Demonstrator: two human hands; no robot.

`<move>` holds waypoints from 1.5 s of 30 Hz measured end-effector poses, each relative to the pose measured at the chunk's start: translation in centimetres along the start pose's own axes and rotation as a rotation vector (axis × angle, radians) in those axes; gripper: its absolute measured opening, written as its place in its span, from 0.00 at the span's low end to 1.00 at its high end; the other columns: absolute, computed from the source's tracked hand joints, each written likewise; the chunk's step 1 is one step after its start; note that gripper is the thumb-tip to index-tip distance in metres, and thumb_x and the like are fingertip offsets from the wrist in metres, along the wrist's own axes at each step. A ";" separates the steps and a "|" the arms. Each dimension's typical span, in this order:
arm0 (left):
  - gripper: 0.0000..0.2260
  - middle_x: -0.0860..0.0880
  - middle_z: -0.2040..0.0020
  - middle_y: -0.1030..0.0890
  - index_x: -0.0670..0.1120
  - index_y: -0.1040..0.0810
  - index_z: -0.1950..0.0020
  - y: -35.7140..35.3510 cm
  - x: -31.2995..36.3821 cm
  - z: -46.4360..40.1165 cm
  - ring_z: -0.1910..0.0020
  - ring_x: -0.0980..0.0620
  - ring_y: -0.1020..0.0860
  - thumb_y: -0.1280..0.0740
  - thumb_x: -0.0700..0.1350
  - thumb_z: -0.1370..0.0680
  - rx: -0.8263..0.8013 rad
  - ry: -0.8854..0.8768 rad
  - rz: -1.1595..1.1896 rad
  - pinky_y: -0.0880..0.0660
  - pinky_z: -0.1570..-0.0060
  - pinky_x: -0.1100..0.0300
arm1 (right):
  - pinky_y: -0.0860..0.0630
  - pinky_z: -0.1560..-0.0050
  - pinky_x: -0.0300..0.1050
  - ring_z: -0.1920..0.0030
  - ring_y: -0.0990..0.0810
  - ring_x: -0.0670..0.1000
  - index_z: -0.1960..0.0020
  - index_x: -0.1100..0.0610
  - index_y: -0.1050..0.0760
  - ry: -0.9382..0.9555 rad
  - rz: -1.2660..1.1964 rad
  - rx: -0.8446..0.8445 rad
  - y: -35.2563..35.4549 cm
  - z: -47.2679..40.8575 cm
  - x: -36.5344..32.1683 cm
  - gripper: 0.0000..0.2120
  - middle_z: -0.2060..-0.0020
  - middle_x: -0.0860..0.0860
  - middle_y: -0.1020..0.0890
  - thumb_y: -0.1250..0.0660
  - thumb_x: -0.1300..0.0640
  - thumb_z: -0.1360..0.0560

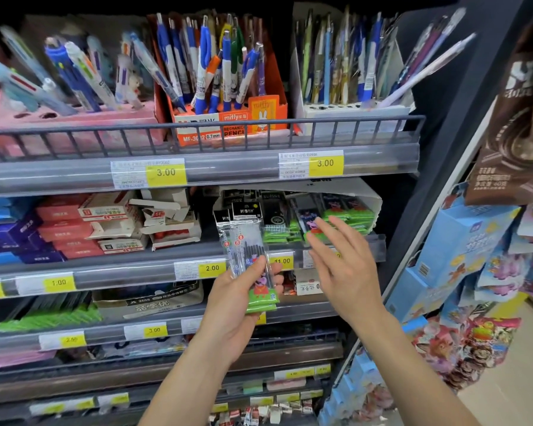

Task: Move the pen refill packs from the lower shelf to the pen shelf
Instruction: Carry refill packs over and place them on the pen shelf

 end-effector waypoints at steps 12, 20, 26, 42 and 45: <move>0.18 0.36 0.46 0.12 0.35 0.20 0.35 -0.3 -0.2 -0.3 0.58 0.46 0.13 0.30 0.49 0.17 0.013 0.062 -0.048 0.16 0.60 0.56 | 0.29 0.34 0.65 0.49 0.19 0.60 0.41 0.55 0.16 -0.066 0.224 -0.098 -2.6 -4.2 0.4 0.12 0.50 0.55 0.15 0.27 0.60 0.24; 0.19 0.33 0.47 0.13 0.38 0.19 0.37 -0.7 0.3 -0.2 0.58 0.42 0.14 0.40 0.51 0.13 -0.028 0.054 0.039 0.14 0.58 0.52 | 0.23 0.47 0.62 0.51 0.21 0.63 0.41 0.61 0.17 -0.067 0.133 -0.105 -2.6 -4.5 0.9 0.12 0.52 0.60 0.17 0.27 0.63 0.24; 0.24 0.34 0.44 0.13 0.38 0.13 0.43 -0.7 0.3 -0.6 0.52 0.43 0.12 0.46 0.48 0.13 -0.093 0.032 -0.003 0.15 0.56 0.53 | 0.27 0.37 0.45 0.40 0.22 0.53 0.35 0.61 0.20 -0.296 -0.279 0.024 0.8 -2.1 -2.5 0.14 0.42 0.51 0.19 0.34 0.58 0.19; 0.10 0.43 0.46 0.11 0.43 0.15 0.41 0.0 0.4 -0.9 0.44 0.40 0.14 0.32 0.47 0.16 0.008 -0.205 -0.358 0.21 0.37 0.38 | 0.26 0.71 0.39 0.70 0.24 0.47 0.44 0.46 0.19 -1.204 -1.115 -0.319 -0.7 1.5 -6.3 0.08 0.63 0.46 0.17 0.36 0.54 0.17; 0.09 0.42 0.49 0.11 0.45 0.13 0.45 0.2 0.5 -0.9 0.54 0.44 0.15 0.29 0.49 0.18 -0.025 -0.193 -0.324 0.19 0.52 0.49 | 0.30 0.73 0.36 0.72 0.26 0.44 0.57 0.47 0.16 -1.196 -1.138 -0.283 -1.0 0.0 -6.2 0.14 0.68 0.46 0.19 0.36 0.57 0.17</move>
Point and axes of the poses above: each hand's wrist, its own z-axis away from the middle knuckle, its own y-axis out of the back of the hand, x = y × z, the point moved 5 cm from there along -z, towards the middle knuckle
